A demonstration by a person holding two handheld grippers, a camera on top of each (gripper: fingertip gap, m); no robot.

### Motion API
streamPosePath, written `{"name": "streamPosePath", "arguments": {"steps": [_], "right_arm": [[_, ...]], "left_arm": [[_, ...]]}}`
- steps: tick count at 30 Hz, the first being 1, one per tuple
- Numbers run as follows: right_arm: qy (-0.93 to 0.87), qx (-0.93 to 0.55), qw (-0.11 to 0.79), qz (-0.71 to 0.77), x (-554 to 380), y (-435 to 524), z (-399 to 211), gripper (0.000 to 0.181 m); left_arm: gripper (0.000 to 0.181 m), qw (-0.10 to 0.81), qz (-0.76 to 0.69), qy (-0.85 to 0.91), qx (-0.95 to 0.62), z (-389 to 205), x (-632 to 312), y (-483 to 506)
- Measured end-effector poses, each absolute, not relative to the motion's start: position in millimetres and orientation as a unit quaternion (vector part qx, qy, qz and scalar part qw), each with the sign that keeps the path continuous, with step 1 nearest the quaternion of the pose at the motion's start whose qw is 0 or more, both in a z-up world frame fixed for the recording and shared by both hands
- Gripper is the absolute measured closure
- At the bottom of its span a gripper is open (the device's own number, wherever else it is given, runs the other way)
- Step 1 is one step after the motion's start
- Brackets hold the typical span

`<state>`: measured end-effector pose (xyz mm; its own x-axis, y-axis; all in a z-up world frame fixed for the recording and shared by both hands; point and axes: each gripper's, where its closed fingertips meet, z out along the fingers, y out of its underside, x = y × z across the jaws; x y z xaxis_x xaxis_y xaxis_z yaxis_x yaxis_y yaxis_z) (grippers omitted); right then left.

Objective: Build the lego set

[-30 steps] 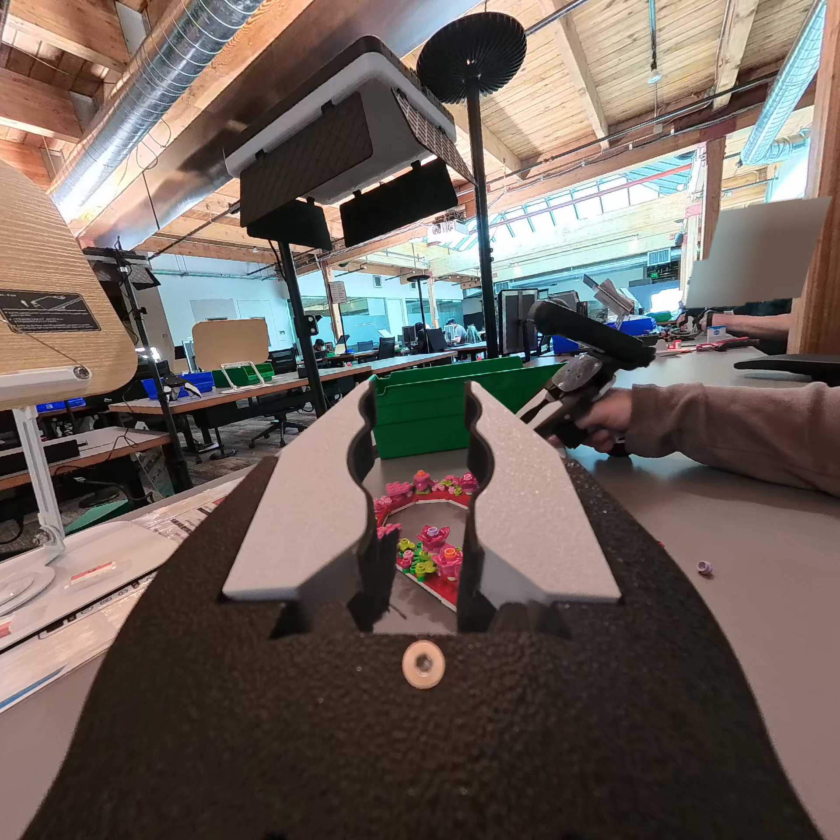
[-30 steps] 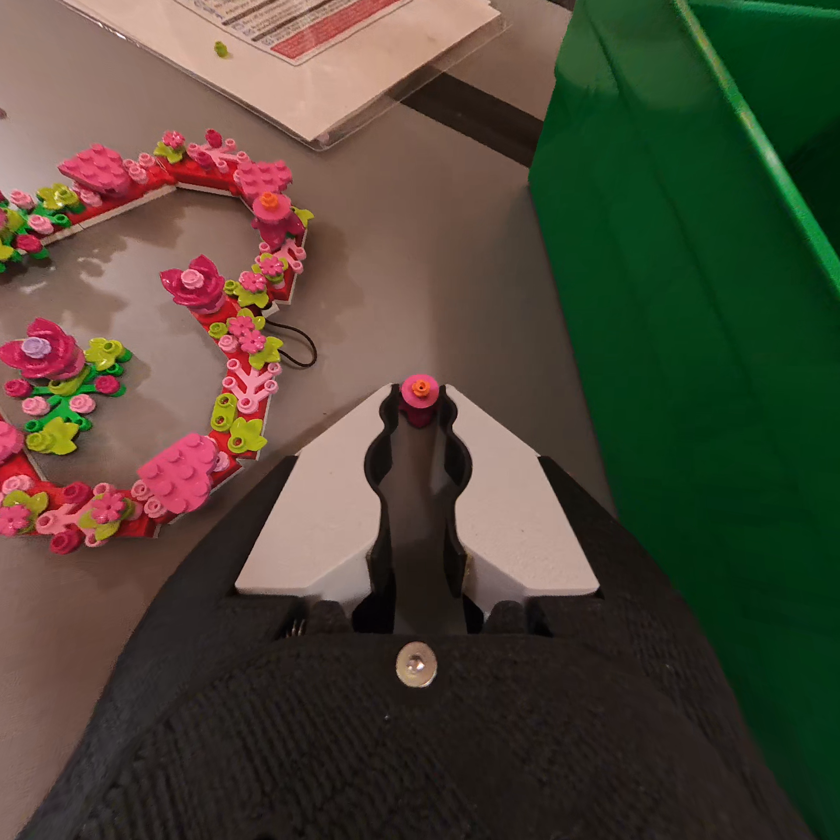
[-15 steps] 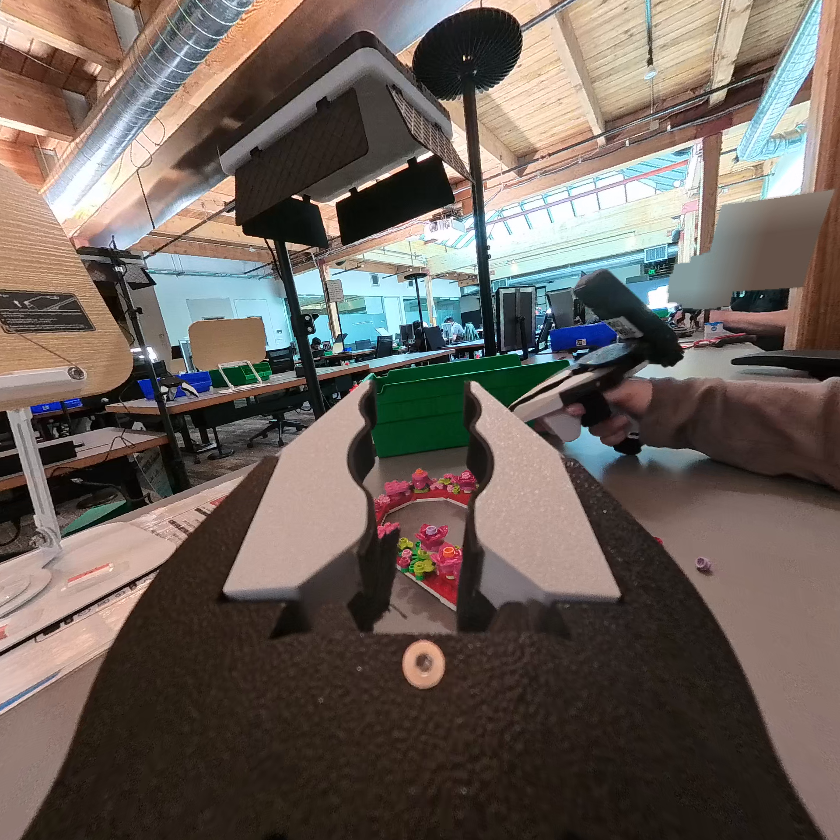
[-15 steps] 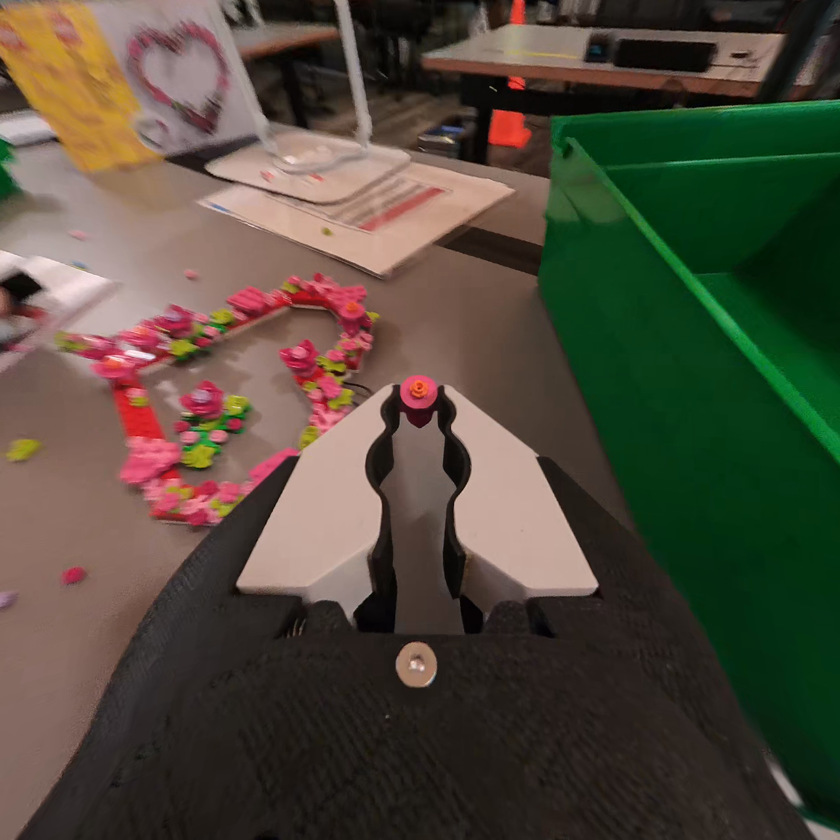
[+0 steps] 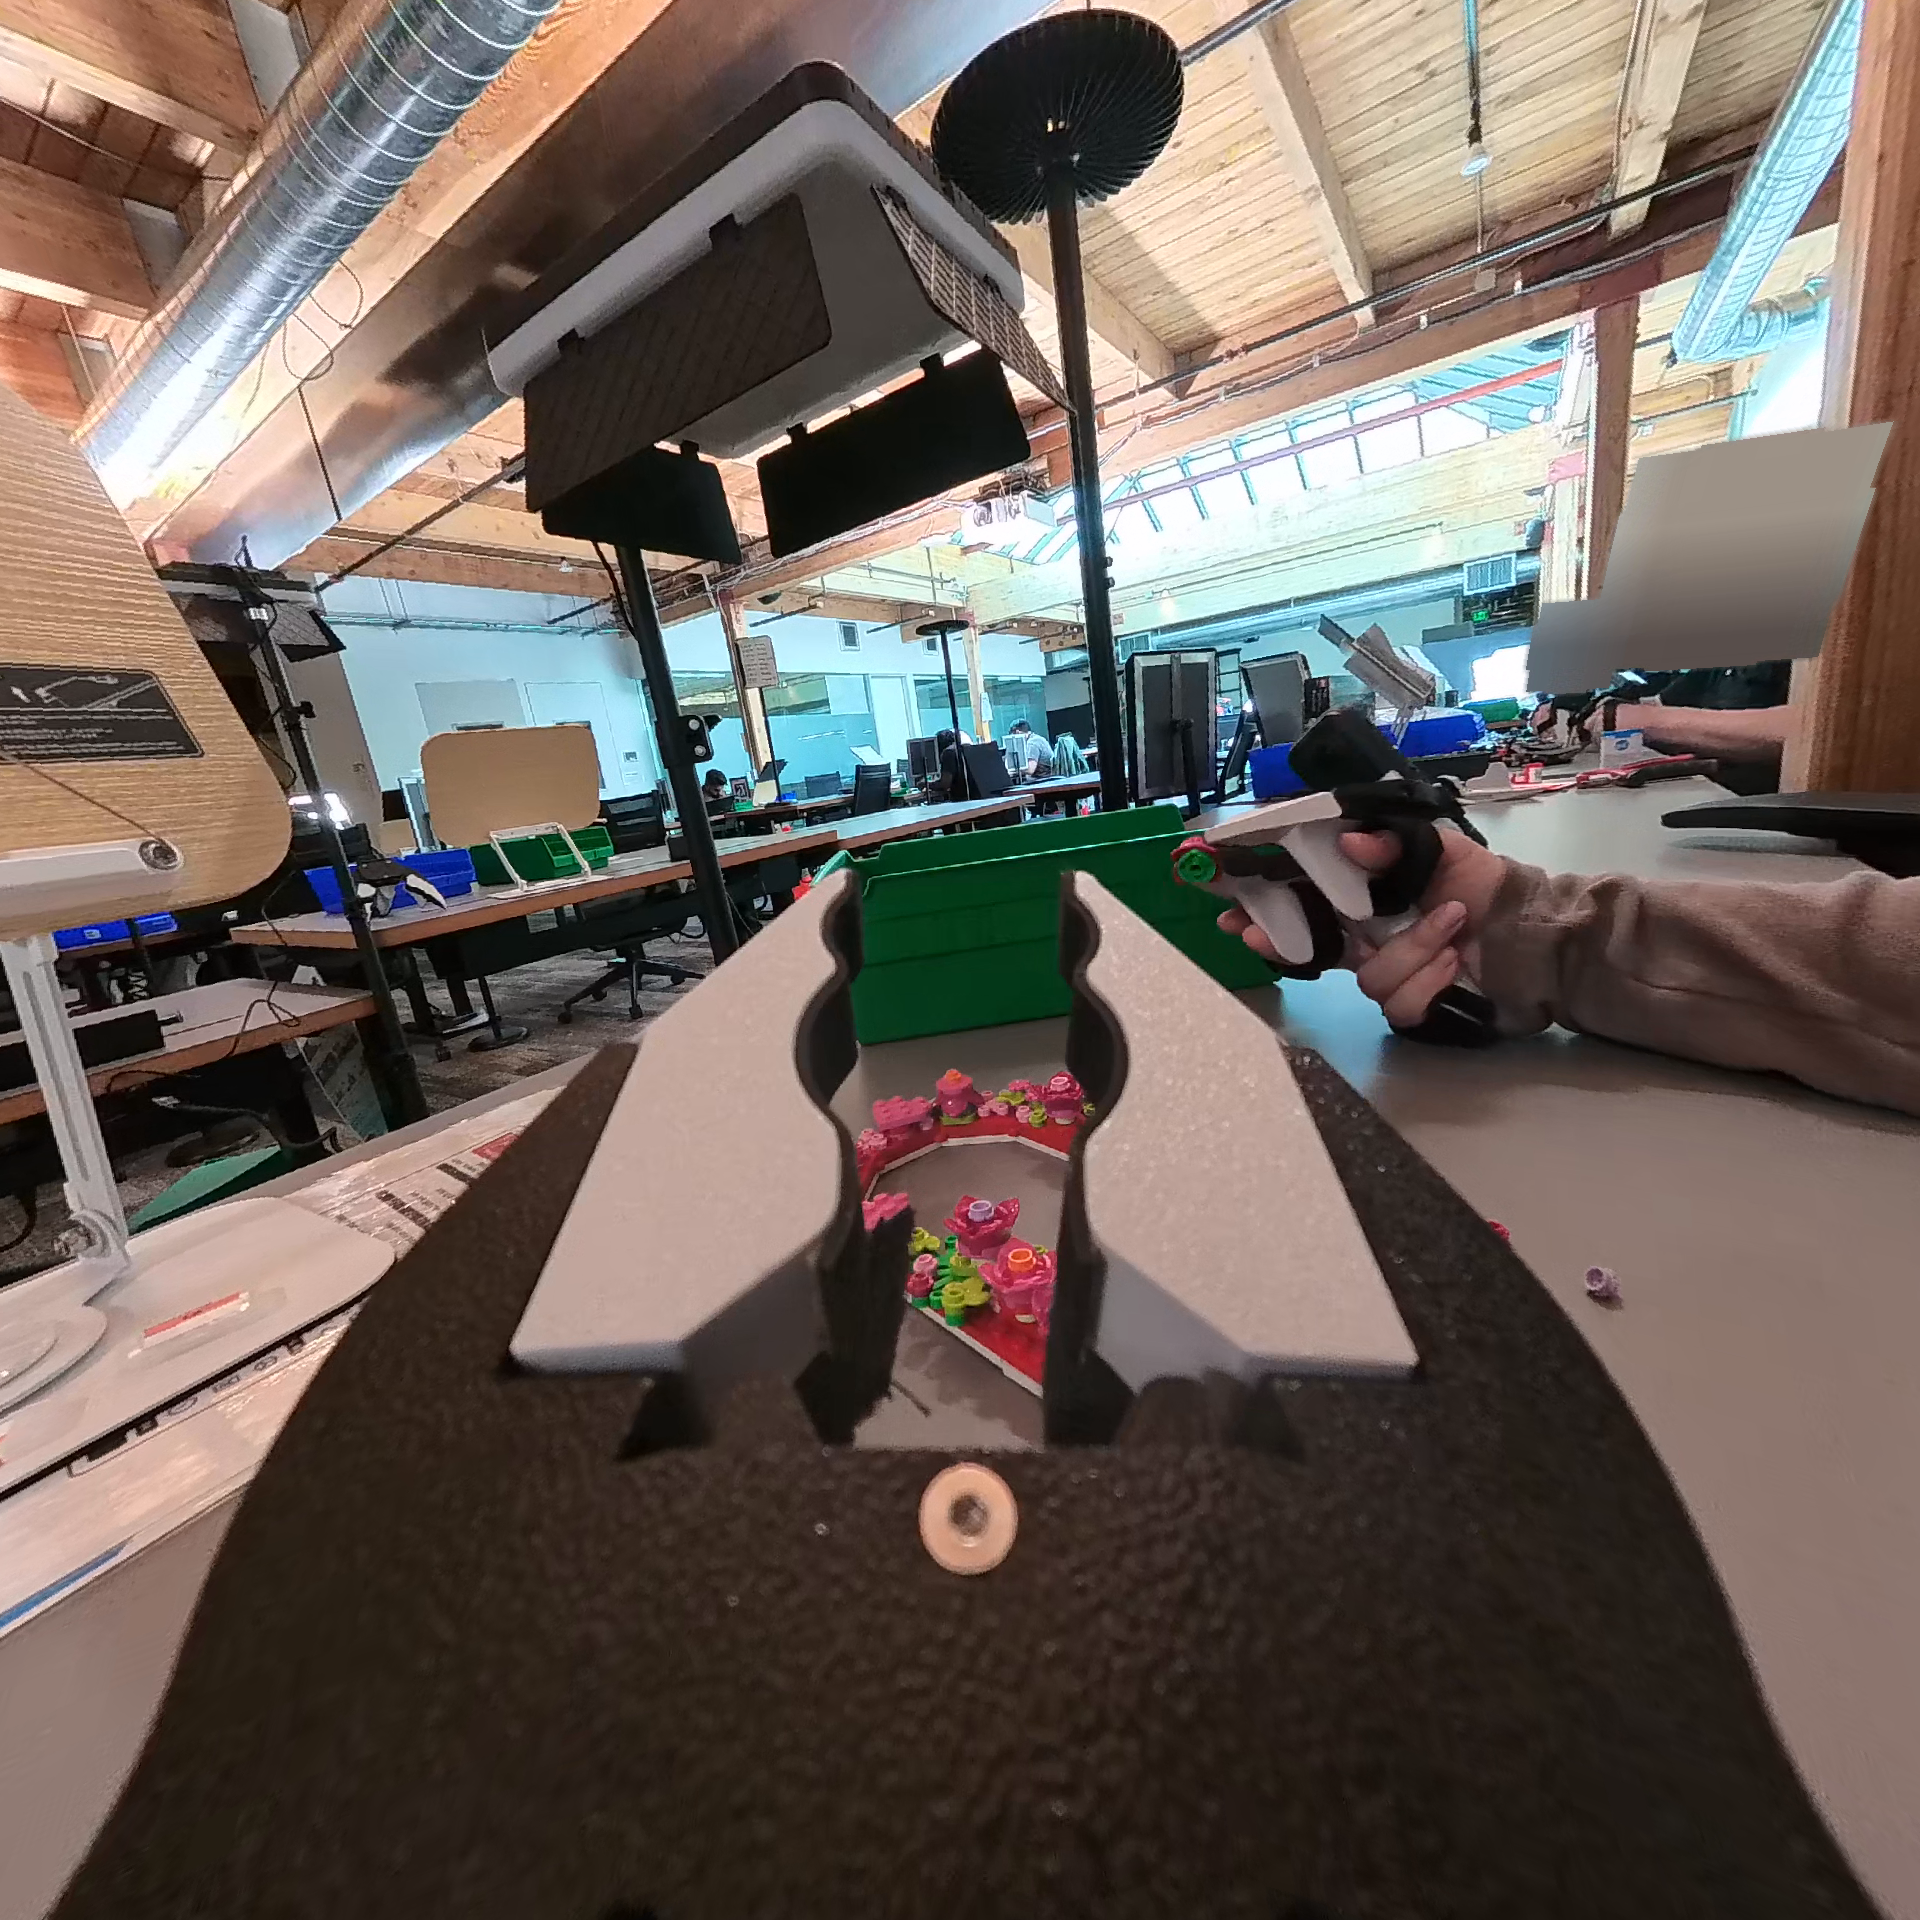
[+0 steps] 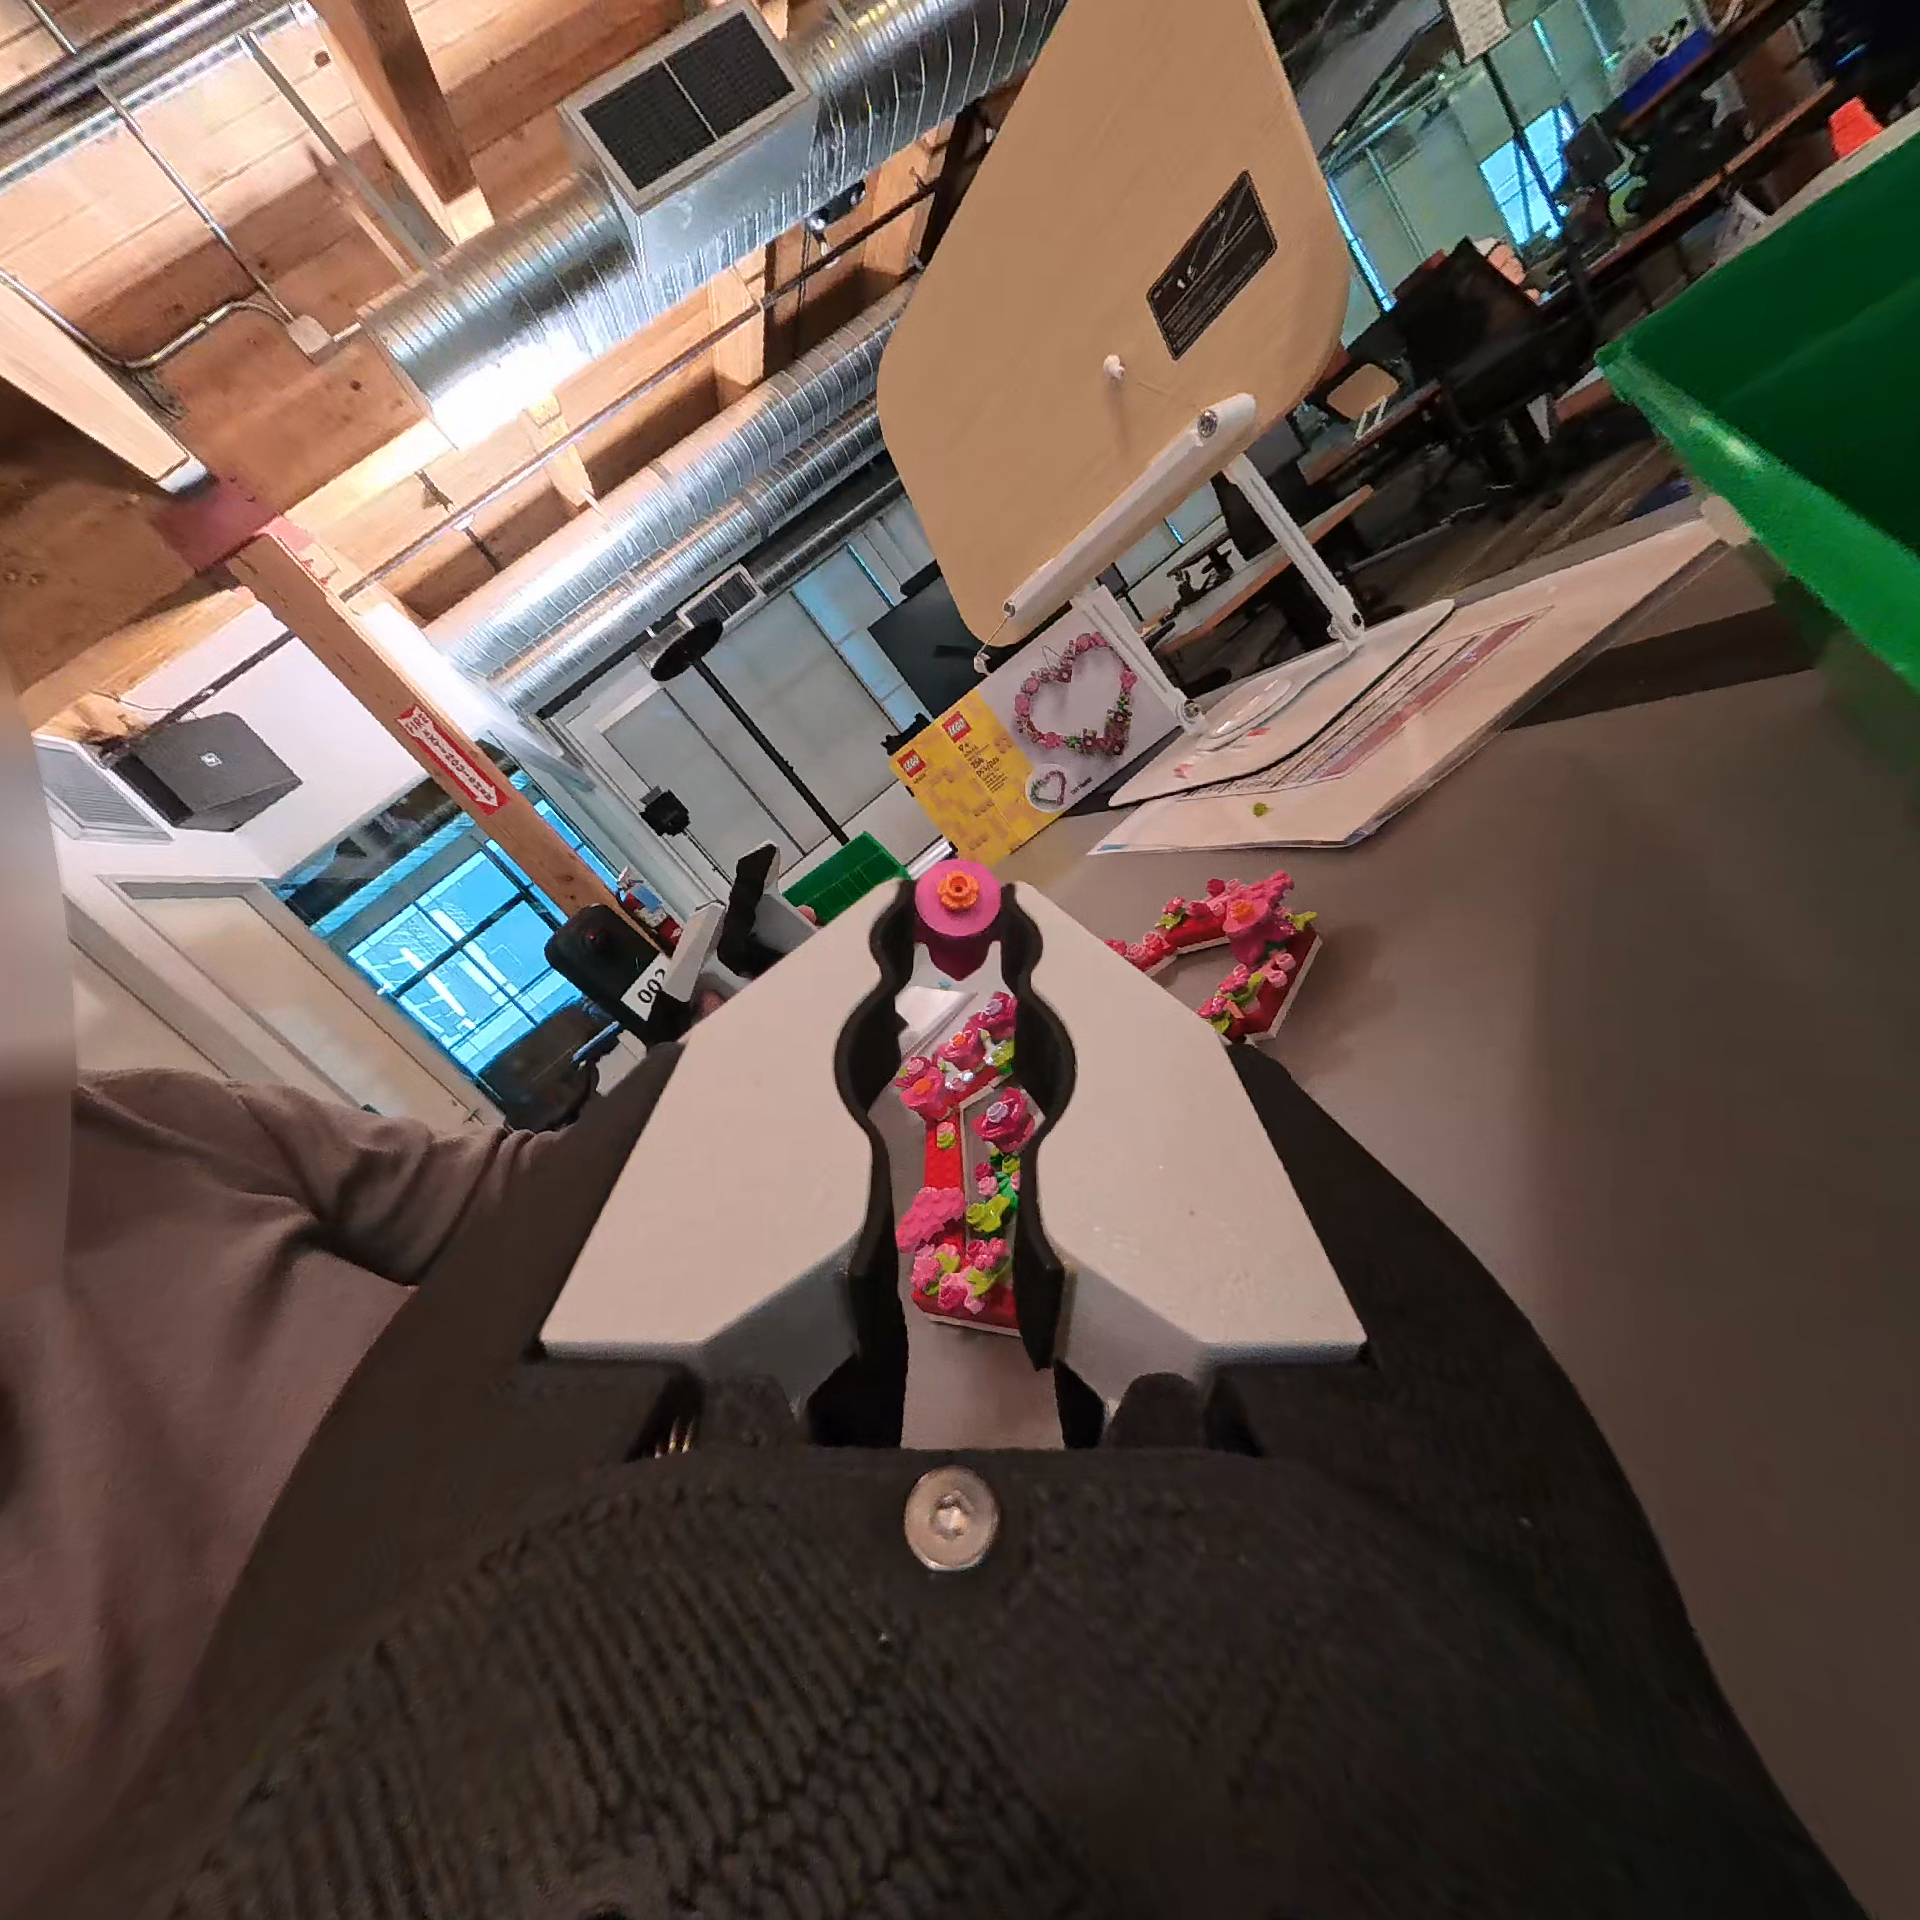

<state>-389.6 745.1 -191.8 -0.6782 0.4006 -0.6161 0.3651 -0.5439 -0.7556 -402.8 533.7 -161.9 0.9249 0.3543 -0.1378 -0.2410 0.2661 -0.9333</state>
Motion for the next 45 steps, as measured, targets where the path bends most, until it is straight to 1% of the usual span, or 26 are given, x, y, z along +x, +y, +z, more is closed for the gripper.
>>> {"name": "streamPosePath", "arguments": {"steps": [15, 34, 41, 45], "right_arm": [[-0.523, -0.419, 0.029, 0.742, -395, 733, -206, 0.168], [-0.545, -0.42, 0.03, 0.725, -394, 727, -212, 0.167], [-0.566, -0.421, 0.056, 0.707, -395, 723, -216, 0.168], [-0.554, -0.401, 0.078, 0.726, -397, 720, -207, 0.168]], "left_arm": [[0.147, 0.793, 0.186, -0.046, -0.578, -163, -402, 535], [0.147, 0.792, 0.184, -0.042, -0.58, -163, -401, 536], [0.148, 0.792, 0.184, -0.041, -0.58, -163, -400, 536], [0.148, 0.792, 0.185, -0.041, -0.581, -163, -400, 536]]}}
